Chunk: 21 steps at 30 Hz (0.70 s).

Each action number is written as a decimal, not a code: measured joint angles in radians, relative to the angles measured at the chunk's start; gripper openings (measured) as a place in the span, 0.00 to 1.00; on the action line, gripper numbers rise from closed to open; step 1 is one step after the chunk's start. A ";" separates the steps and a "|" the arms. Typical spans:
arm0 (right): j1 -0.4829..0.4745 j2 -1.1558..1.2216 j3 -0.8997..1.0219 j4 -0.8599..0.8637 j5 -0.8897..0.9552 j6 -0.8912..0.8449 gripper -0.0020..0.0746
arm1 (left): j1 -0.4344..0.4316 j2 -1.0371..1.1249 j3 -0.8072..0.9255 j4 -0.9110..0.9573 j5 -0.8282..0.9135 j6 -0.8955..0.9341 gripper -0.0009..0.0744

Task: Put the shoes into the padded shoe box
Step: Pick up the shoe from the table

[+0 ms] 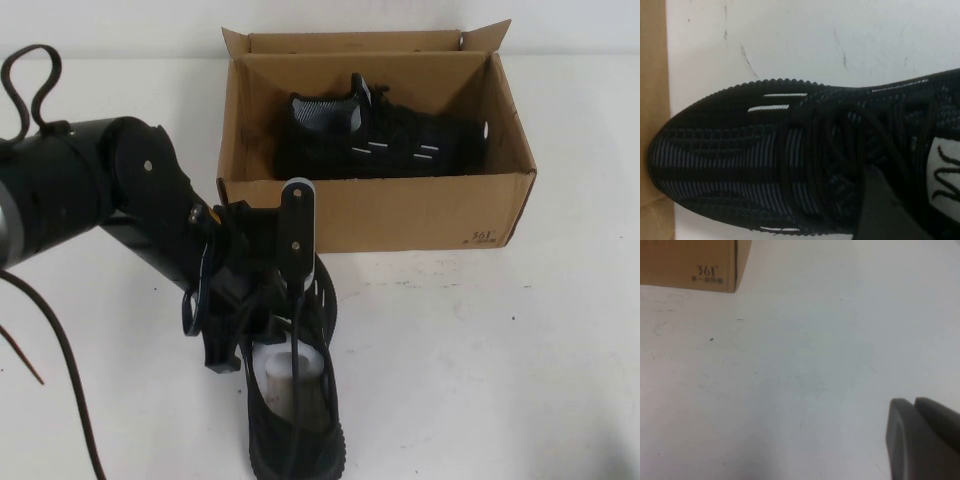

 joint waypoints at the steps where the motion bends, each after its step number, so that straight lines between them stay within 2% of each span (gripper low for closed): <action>1: 0.000 0.000 0.000 0.000 0.000 0.000 0.02 | 0.000 0.002 0.000 0.000 0.000 0.000 0.36; 5: 0.000 0.000 0.000 0.000 0.000 0.000 0.02 | 0.000 0.002 0.000 0.000 0.002 0.000 0.27; 8: 0.000 0.000 0.000 0.000 0.000 0.000 0.02 | 0.000 0.002 0.000 -0.007 0.006 -0.006 0.11; 10: 0.000 0.000 0.000 0.000 0.000 0.000 0.02 | -0.004 0.002 0.000 -0.011 0.006 -0.031 0.05; 15: 0.000 0.000 0.000 0.000 0.000 0.000 0.02 | -0.010 0.004 -0.023 -0.006 0.018 -0.207 0.03; 21: 0.000 0.000 0.000 0.000 0.000 0.000 0.02 | -0.010 -0.007 -0.137 0.013 0.105 -0.485 0.03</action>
